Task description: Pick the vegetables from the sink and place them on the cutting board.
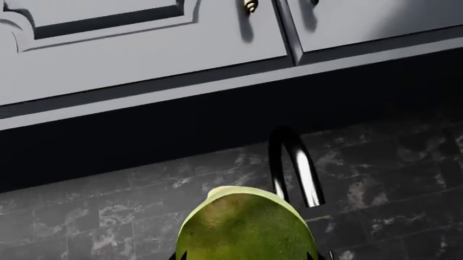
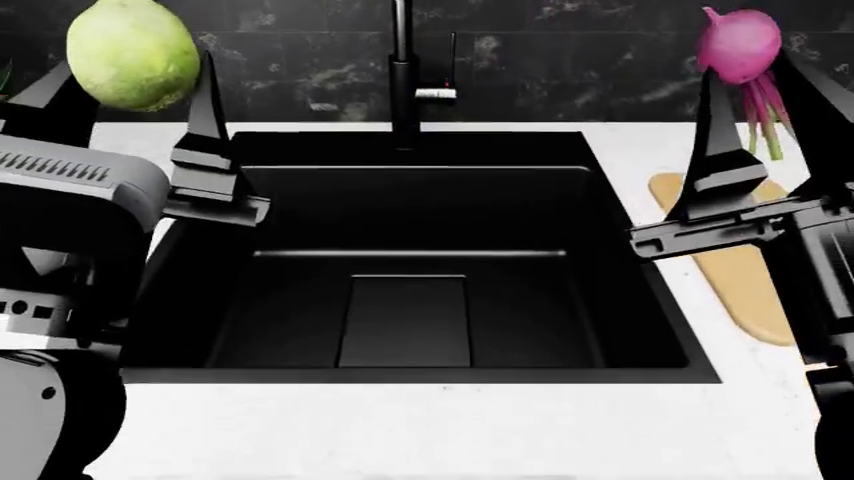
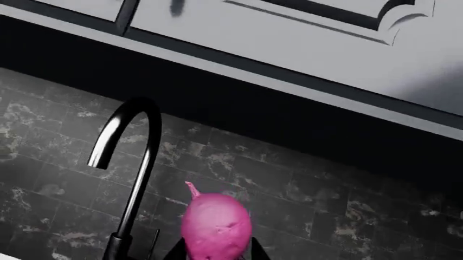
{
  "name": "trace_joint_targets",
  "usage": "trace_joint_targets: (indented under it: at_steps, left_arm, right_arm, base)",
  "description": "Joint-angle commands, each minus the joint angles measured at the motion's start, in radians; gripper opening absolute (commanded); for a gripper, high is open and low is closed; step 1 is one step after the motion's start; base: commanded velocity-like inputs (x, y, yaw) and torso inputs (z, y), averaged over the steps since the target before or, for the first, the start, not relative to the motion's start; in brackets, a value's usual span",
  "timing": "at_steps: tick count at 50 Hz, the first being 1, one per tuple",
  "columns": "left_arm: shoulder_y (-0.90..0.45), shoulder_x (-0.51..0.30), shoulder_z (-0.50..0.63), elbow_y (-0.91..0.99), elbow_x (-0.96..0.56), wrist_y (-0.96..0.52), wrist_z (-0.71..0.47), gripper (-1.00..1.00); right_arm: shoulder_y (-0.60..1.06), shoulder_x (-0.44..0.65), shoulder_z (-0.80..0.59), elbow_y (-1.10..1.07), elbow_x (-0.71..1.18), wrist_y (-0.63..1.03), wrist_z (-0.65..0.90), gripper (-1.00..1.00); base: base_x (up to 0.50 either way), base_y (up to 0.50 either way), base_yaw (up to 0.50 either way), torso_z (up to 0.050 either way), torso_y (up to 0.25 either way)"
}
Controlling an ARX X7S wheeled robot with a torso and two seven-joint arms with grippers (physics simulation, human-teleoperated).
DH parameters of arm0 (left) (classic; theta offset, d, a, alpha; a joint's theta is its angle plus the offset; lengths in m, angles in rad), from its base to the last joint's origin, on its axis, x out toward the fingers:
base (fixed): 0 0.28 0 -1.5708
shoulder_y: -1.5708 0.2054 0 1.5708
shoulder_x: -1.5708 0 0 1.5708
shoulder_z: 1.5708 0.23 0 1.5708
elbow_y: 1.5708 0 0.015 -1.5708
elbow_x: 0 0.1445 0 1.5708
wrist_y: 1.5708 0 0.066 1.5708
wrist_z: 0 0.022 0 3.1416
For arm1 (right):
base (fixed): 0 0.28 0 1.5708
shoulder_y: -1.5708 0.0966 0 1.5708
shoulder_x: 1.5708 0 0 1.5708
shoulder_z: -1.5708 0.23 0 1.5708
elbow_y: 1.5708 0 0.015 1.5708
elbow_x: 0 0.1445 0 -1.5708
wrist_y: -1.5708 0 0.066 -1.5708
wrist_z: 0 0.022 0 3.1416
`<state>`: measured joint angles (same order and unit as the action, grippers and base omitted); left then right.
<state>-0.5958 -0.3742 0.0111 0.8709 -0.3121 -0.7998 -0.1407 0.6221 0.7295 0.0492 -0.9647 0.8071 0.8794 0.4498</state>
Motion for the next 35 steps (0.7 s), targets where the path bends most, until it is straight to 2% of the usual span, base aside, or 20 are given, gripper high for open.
trace_joint_targets:
  at_steps: [1,3,12,21,25,35]
  left_arm:
    - [0.062,0.012,0.038,-0.047,0.059,0.114,-0.039,-1.0]
    - [0.054,0.018,0.051,-0.086,0.069,0.137,-0.038,-1.0]
    - [0.049,0.042,0.051,-0.17,0.073,0.196,-0.043,-1.0]
    - [0.09,0.03,0.04,-0.194,0.086,0.251,-0.042,-1.0]
    - [0.096,0.018,0.074,-0.229,0.141,0.27,-0.057,-1.0]
    - [0.095,0.011,0.106,-0.241,0.149,0.27,-0.047,-1.0]
  right_arm:
    - [-0.089,-0.011,-0.113,0.094,-0.117,-0.14,-0.035,-1.0]
    - [-0.098,-0.029,-0.135,0.138,-0.139,-0.176,-0.06,-1.0]
    - [-0.105,-0.071,-0.168,0.216,-0.197,-0.254,-0.085,-1.0]
    - [-0.116,-0.087,-0.164,0.214,-0.186,-0.258,-0.072,-1.0]
    - [-0.123,-0.086,-0.15,0.201,-0.178,-0.258,-0.061,-1.0]
    - [-0.12,-0.09,-0.148,0.201,-0.175,-0.261,-0.054,-1.0]
  base:
    - [-0.5,0.0,0.0,0.0,0.0]
    - [-0.5,0.0,0.0,0.0,0.0]
    - [0.0,0.0,0.0,0.0,0.0]
    - [0.0,-0.5,0.0,0.0,0.0]
    - [0.0,-0.5,0.0,0.0,0.0]
    - [0.0,-0.5,0.0,0.0,0.0]
